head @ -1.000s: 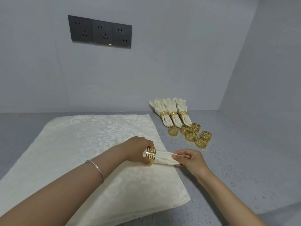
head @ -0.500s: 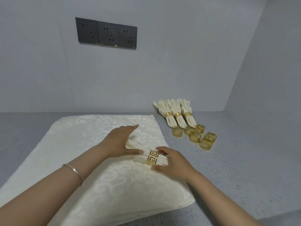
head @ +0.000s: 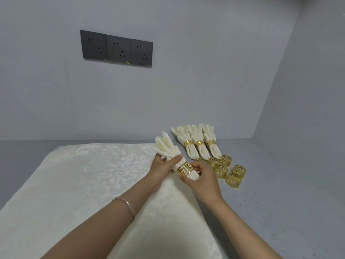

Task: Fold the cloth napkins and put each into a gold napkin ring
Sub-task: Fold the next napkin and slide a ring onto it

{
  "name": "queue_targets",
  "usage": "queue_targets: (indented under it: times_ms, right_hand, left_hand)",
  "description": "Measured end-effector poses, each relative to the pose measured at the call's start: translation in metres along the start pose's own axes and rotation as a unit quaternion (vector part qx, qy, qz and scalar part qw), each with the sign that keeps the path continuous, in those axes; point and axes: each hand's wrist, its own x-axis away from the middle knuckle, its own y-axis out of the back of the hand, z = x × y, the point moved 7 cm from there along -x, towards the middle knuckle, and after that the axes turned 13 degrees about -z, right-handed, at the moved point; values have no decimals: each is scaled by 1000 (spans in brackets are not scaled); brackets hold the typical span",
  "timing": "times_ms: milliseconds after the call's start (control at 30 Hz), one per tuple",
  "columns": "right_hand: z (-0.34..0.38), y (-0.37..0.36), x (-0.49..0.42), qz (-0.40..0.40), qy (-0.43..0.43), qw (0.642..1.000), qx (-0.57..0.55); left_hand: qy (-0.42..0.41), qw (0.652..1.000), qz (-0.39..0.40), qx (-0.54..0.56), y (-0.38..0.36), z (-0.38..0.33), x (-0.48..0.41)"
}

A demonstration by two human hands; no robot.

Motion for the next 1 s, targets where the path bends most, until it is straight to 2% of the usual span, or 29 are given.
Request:
queue_targets:
  times_ms: [300,367,467,533,633,700,800,1000]
  right_hand:
    - [-35,37,-69,-65,-38,997,7]
    - [-48,49,-100,-100,-59,993,-14]
    - [-78,70,-163,-160,-105,981,-37]
    - [-105,82,-203,-189,-154,969,-45]
    - [-149,85,-247,-200,-205,958,-18]
    - [-177,78,-259,-194,-224,955,26]
    - [-213,63,-266,-184,-249,949,62]
    - [-238,43,-279,-145,-269,947,95]
  left_hand:
    - [-14,998,63,-2,-94,-4,-62]
    - [-24,995,79,-62,-108,-6,-77]
    - [-82,978,60,-180,-119,-4,-110]
    - [-143,949,60,-275,-126,3,-133]
    - [-244,839,89,-478,-146,19,-163]
    - [-258,783,115,-555,-157,31,-177]
    - [-239,755,147,-593,-167,47,-191]
    - [-213,738,166,-618,-173,62,-205]
